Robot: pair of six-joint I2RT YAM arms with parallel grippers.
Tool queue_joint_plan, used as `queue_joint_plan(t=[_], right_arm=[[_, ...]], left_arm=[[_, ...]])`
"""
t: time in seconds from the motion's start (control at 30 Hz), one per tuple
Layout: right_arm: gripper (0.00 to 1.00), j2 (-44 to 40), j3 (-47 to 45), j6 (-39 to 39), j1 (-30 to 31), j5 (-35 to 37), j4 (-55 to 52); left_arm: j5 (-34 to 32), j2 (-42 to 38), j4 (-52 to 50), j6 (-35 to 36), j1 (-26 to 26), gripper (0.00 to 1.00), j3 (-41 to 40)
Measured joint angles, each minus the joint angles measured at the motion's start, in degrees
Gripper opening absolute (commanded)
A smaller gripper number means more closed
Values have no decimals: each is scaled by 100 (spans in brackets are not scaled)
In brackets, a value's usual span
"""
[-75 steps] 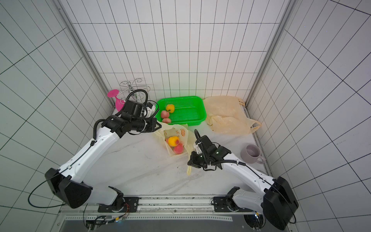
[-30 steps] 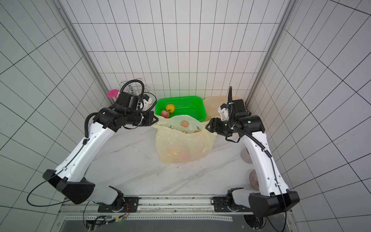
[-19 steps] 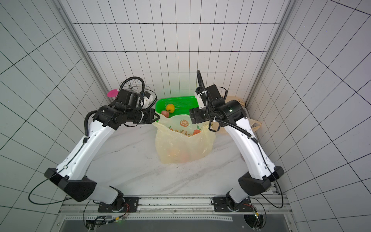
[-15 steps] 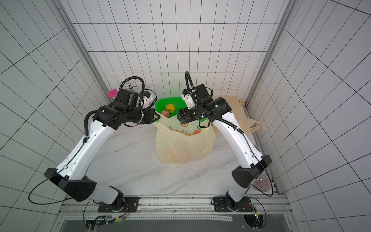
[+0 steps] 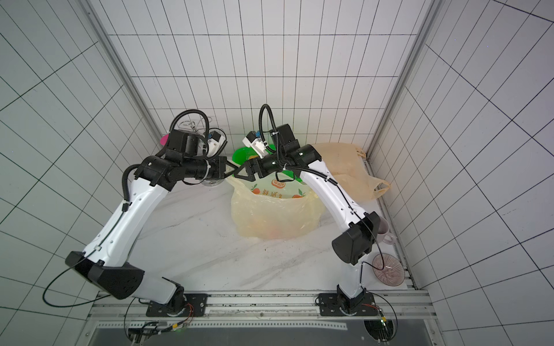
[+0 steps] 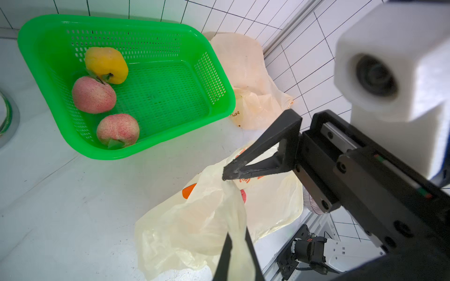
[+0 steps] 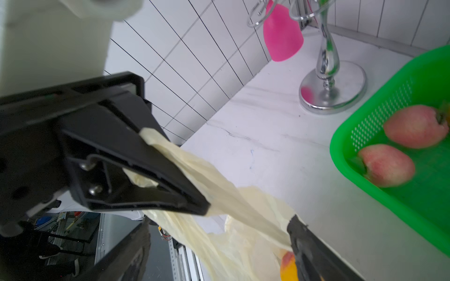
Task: Place the peach into a plastic bag & tie a knot
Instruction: Adjust the plastic bag at the center of the board.
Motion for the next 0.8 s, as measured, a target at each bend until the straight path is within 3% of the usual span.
queue_joint_plan(t=[0.4, 0.8], right_arm=[[91, 70, -173, 411, -157, -317, 1117], [94, -409, -2498, 793, 46, -807, 1996]], left_arm=[[142, -4, 63, -70, 66, 0, -337], [192, -9, 92, -243, 367, 0, -337]])
